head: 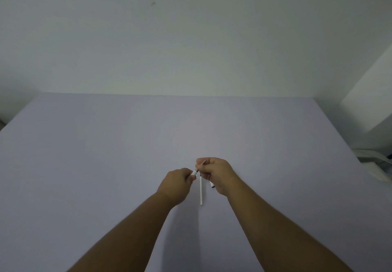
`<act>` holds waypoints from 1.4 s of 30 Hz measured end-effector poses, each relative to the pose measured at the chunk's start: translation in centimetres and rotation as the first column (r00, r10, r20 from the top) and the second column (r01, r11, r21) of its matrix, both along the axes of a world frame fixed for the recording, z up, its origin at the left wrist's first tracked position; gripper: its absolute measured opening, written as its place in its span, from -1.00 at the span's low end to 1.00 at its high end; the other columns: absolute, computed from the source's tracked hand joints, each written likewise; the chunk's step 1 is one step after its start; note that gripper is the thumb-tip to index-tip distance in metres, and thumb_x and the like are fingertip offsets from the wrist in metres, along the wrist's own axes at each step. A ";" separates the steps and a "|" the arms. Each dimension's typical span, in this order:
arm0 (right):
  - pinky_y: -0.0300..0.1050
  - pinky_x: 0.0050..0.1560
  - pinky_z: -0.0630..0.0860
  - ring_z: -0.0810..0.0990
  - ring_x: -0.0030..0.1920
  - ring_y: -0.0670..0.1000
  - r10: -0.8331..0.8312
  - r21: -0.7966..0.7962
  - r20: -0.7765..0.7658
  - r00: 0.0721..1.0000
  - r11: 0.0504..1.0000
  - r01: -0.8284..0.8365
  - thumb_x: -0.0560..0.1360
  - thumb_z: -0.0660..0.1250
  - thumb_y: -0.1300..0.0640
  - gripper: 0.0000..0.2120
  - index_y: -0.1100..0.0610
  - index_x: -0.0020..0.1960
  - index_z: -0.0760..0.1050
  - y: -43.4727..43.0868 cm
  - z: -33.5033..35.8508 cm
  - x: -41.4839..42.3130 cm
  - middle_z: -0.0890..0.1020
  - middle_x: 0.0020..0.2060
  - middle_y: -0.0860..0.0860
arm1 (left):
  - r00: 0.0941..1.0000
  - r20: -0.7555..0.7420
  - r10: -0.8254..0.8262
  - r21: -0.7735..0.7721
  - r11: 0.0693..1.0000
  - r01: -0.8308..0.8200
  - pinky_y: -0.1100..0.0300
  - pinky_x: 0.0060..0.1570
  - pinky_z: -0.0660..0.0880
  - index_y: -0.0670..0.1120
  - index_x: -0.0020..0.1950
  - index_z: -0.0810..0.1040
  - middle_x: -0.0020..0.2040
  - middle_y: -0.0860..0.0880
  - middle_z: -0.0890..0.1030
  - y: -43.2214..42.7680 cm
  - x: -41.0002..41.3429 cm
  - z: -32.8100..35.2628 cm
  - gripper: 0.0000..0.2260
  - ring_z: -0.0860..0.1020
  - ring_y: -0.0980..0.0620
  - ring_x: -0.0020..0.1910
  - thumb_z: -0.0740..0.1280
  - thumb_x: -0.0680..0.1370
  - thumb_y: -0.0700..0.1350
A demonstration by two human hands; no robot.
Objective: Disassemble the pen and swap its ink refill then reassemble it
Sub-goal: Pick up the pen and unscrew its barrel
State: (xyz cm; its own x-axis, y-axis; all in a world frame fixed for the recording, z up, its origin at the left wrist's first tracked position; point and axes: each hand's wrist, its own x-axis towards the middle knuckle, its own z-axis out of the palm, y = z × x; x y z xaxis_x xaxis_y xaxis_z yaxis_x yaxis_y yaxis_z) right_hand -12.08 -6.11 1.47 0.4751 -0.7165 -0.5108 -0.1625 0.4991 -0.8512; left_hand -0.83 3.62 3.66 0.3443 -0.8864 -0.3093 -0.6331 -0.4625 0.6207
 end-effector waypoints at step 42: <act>-0.20 -0.18 0.50 0.49 -0.28 -0.04 -0.014 -0.001 -0.080 0.997 1.000 0.014 0.49 0.37 0.21 -0.94 0.20 -0.07 0.60 0.2 0.2 0.2 0.58 -0.23 0.06 | 0.999 0.042 0.003 0.004 1.000 -0.003 0.03 -0.06 0.51 -0.14 0.09 0.58 -0.04 -0.14 0.65 -0.1 0.5 -0.2 -0.75 0.51 -0.04 -0.17 0.15 0.62 -0.07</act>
